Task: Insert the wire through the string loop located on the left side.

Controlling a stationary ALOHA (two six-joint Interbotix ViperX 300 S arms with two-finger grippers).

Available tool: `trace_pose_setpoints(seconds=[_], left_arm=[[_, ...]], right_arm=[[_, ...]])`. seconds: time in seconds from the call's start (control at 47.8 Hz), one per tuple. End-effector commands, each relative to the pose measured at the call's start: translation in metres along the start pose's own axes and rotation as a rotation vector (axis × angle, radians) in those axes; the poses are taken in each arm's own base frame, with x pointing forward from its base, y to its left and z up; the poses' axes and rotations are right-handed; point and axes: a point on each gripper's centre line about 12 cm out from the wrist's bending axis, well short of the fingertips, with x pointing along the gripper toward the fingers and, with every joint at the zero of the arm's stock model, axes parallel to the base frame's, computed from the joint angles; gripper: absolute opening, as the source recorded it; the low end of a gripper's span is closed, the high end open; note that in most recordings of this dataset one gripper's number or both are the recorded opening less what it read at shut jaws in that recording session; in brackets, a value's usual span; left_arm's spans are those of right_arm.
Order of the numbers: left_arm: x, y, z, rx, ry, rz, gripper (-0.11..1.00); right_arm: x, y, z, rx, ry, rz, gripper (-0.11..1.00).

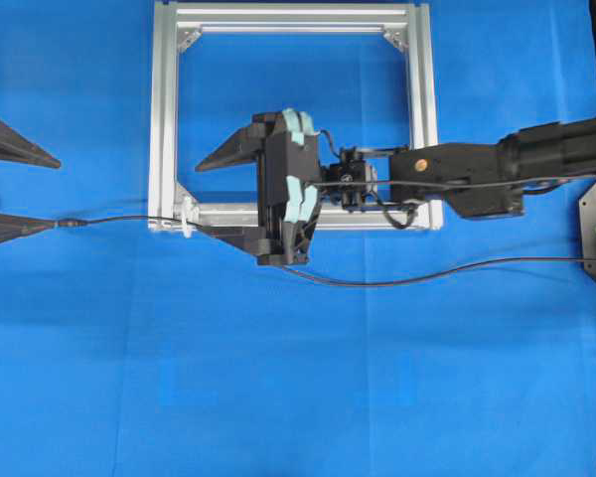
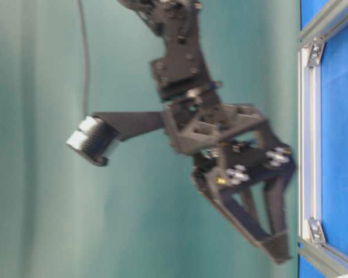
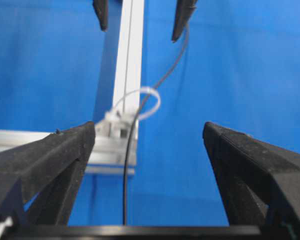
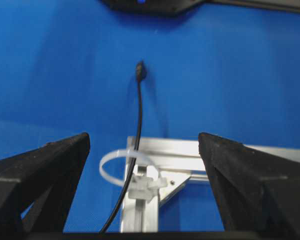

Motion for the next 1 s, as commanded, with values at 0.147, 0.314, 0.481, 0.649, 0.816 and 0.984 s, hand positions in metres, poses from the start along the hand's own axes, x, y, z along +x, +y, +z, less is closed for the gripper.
trace_pose_setpoints(seconds=[0.147, 0.314, 0.481, 0.649, 0.816, 0.984], left_arm=[[-0.002, -0.001, 0.021, 0.015, -0.098, -0.001, 0.84], [-0.003, -0.001, 0.024, 0.017, -0.120, -0.001, 0.84], [-0.002, -0.001, 0.023, 0.020, -0.115, -0.001, 0.84], [-0.002, -0.001, 0.022, 0.020, -0.114, -0.001, 0.84], [-0.002, -0.001, 0.022, 0.020, -0.114, -0.001, 0.84], [-0.002, -0.001, 0.022, 0.020, -0.114, -0.001, 0.84]], right_arm=[[-0.024, 0.002, 0.045, 0.007, -0.064, -0.005, 0.95], [-0.033, 0.002, 0.056, 0.004, -0.070, -0.007, 0.95], [-0.033, 0.002, 0.056, 0.004, -0.061, -0.009, 0.95], [-0.034, 0.002, 0.056, 0.004, -0.061, -0.009, 0.95], [-0.033, 0.002, 0.055, 0.004, -0.059, -0.009, 0.95], [-0.033, 0.002, 0.055, 0.004, -0.059, -0.009, 0.95]])
